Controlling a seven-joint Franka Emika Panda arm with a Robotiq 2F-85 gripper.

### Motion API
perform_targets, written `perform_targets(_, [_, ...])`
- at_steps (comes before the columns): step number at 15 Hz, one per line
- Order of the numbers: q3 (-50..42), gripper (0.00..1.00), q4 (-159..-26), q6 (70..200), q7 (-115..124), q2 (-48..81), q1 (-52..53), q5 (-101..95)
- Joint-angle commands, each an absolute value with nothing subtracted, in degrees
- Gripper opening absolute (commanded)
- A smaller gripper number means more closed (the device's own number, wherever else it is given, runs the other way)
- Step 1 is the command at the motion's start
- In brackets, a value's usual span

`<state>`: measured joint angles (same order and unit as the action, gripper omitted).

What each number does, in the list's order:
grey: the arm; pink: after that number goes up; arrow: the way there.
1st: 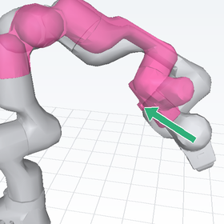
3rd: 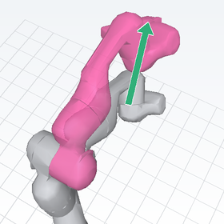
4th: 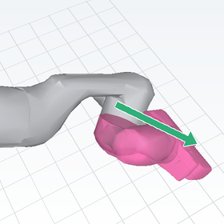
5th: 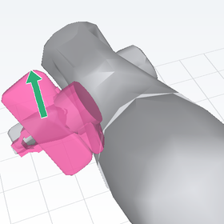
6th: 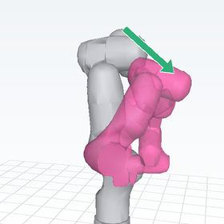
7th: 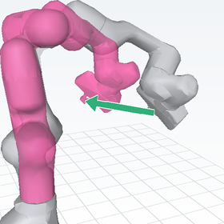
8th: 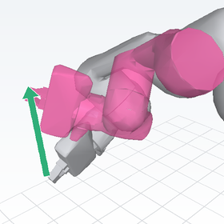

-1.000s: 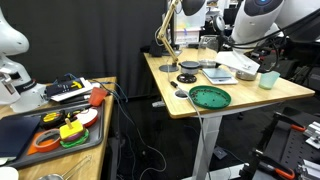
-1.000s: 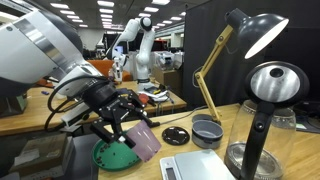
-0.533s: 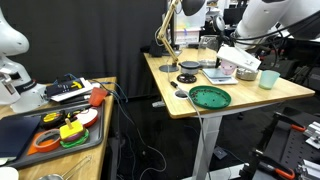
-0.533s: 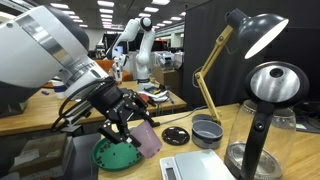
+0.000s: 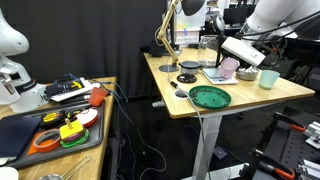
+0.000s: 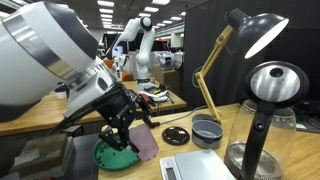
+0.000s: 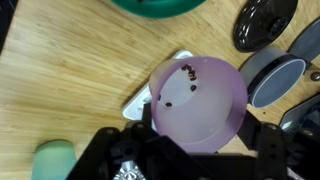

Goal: Pour the contents in the purple cup onto the green plate

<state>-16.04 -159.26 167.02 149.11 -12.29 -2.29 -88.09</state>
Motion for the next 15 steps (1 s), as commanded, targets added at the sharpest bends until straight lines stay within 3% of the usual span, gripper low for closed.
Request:
perform_targets(1, [-19.95, 0.54, -159.31, 175.97, 149.11, -9.13, -4.45, -87.26])
perform_targets(10, [-27.25, 0.54, -157.73, 193.74, 149.18, 4.93, -6.38, -82.52])
perform_targets(11, [-27.38, 0.63, -157.24, 194.87, 149.17, 6.44, -6.18, -81.76])
perform_targets(12, [-22.74, 0.81, -159.13, 195.32, 139.72, 6.51, -10.44, -71.61])
perform_targets(13, [-27.22, 0.94, -156.94, 196.15, 145.99, 7.99, -6.21, -76.16])
perform_targets(15, [-27.80, 0.99, -157.95, 192.23, 143.49, 6.65, -5.10, -69.47])
